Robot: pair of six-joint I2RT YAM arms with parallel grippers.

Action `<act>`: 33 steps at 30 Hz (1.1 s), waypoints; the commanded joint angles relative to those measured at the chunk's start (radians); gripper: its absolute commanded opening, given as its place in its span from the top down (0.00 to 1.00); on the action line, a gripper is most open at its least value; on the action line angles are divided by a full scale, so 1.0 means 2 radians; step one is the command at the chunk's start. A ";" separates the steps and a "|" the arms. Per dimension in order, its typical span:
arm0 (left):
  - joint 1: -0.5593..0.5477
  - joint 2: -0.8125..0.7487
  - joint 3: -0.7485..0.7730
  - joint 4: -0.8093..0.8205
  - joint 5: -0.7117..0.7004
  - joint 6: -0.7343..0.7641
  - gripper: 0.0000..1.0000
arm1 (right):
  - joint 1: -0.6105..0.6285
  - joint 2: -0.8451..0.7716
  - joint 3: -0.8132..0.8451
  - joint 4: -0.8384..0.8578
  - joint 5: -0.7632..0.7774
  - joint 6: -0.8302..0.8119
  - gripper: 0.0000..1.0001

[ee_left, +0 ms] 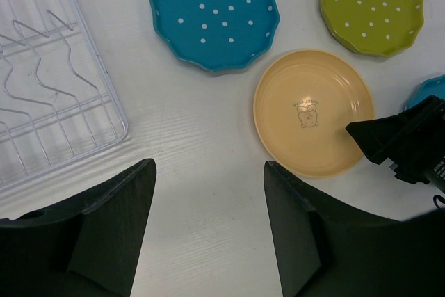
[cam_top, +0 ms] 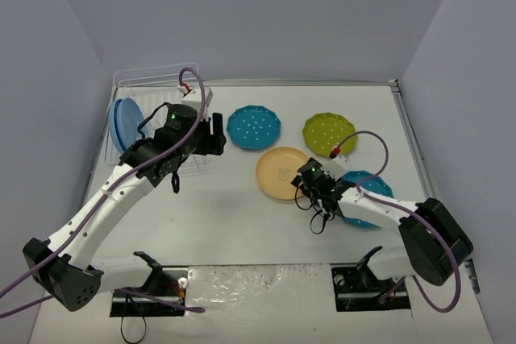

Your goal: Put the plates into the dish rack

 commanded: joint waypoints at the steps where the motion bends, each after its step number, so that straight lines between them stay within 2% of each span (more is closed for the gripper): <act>1: -0.002 -0.014 0.009 0.030 0.004 -0.007 0.41 | -0.005 0.028 0.002 0.064 0.012 0.027 0.34; 6: -0.003 -0.008 0.007 0.032 0.005 -0.009 0.41 | -0.010 0.038 -0.009 0.086 0.012 0.034 0.39; 10: -0.003 -0.001 0.006 0.034 0.005 -0.010 0.41 | -0.013 0.035 -0.020 0.091 0.016 0.038 0.53; 14: -0.003 0.003 0.005 0.038 0.009 -0.013 0.41 | -0.015 0.030 -0.031 0.094 0.018 0.041 0.62; 17: -0.003 0.006 0.004 0.040 0.011 -0.014 0.41 | -0.017 0.028 -0.035 0.096 0.020 0.041 0.73; 21: -0.004 0.008 0.000 0.043 0.015 -0.018 0.41 | -0.016 0.023 -0.039 0.096 0.017 0.035 0.99; 25: -0.004 0.008 -0.002 0.042 0.014 -0.018 0.41 | -0.015 -0.001 -0.038 0.081 0.016 0.023 1.00; 33: -0.005 0.022 -0.007 0.054 0.030 -0.035 0.41 | -0.014 -0.111 -0.017 0.012 -0.005 -0.015 1.00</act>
